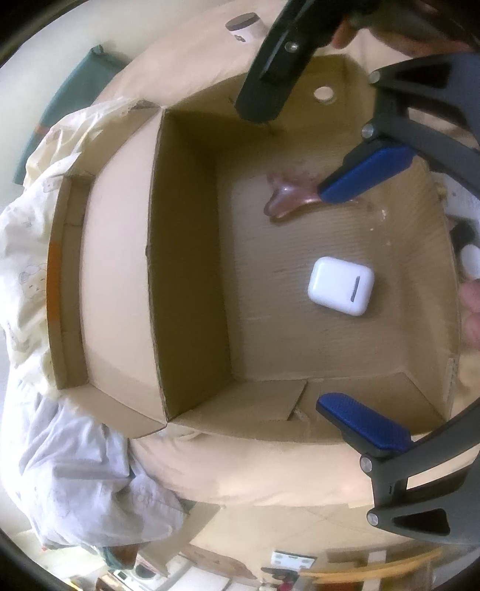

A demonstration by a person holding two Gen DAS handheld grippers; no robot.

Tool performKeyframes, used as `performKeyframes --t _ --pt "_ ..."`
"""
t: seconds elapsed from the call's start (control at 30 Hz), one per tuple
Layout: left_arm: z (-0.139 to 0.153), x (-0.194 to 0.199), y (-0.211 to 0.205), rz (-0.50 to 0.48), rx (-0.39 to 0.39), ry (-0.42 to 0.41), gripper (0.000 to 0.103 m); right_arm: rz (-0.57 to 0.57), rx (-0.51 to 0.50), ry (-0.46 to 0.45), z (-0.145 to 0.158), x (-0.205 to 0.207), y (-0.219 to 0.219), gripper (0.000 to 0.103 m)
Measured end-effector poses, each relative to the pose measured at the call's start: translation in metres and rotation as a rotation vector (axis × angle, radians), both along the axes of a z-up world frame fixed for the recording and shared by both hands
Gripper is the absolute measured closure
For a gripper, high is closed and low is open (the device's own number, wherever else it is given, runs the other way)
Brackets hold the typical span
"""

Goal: Organize rigid objects
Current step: 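Withdraw both tools from the box back toward the remaining items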

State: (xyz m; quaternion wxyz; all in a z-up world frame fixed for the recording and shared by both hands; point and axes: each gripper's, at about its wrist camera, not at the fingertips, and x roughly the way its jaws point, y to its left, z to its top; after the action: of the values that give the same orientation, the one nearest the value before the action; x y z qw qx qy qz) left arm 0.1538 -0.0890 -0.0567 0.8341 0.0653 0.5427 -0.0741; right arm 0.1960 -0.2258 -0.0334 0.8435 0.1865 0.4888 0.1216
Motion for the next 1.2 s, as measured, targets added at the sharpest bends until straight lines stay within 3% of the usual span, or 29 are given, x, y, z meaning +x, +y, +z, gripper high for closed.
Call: performKeyframes --t 0.6,1.2 --pt "0.017 -0.013 0.02 0.038 -0.015 0.01 0.0 -0.058 -0.01 -0.052 0.012 -0.01 -0.011 0.0" --pt "0.058 -0.066 0.072 0.13 -0.049 -0.017 0.0 -0.048 -0.02 -0.086 0.052 -0.065 -0.009 0.0"
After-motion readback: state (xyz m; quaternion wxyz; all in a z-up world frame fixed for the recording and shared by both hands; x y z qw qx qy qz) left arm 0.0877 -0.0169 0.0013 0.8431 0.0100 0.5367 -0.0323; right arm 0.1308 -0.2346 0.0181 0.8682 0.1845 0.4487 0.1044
